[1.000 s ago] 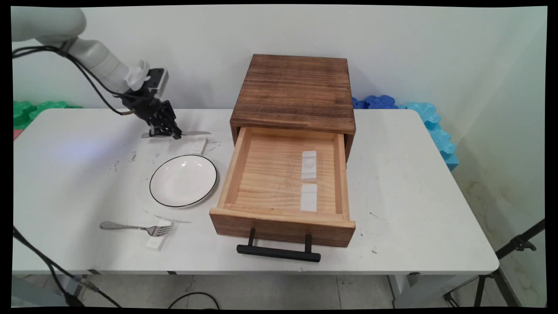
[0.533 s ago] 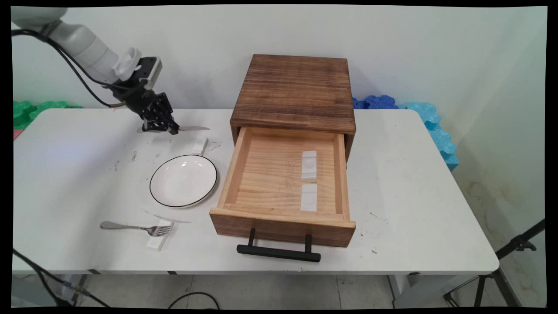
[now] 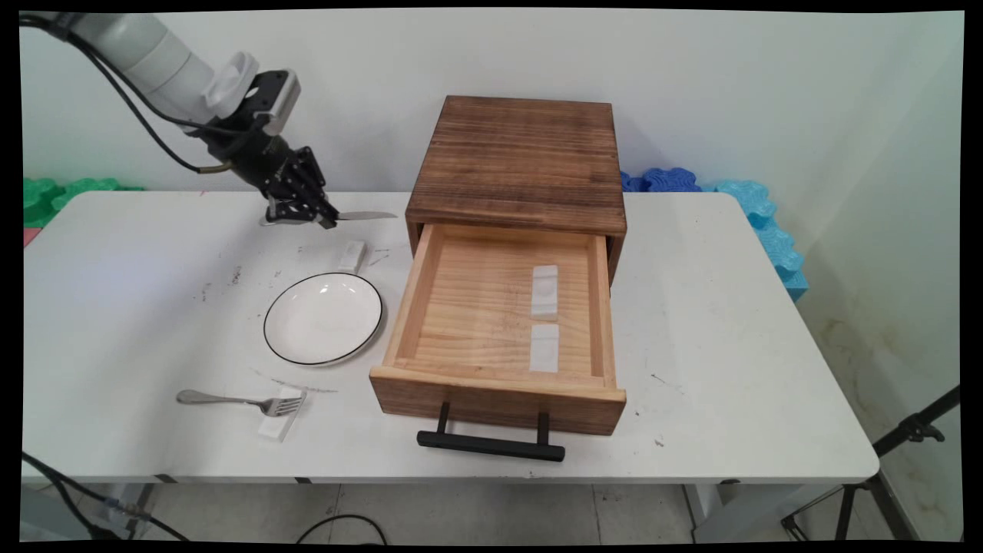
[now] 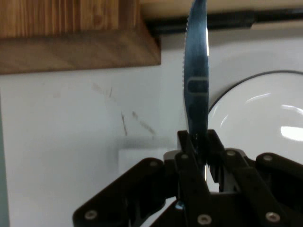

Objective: Place the picked object into the drawer

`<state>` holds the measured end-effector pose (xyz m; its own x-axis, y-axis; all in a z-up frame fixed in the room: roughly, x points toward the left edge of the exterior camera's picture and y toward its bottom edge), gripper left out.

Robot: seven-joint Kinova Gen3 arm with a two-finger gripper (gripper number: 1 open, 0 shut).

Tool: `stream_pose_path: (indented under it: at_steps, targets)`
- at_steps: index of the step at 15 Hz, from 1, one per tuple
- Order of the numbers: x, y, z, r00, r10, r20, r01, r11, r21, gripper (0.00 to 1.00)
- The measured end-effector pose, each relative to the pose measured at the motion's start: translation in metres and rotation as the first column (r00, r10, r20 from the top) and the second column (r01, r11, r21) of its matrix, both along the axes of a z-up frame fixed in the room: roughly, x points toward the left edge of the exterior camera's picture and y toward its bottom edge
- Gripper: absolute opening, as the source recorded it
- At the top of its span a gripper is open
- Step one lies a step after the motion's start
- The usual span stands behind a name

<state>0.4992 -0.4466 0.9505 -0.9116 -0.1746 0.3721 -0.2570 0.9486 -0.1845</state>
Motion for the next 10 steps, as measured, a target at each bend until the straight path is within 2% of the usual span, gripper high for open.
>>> stream_pose_path:
  at_steps: [10]
  targets:
    - [-0.086, 0.009, 0.021, 0.998, -0.044, -0.044, 0.043, 0.999, -0.033, 0.0]
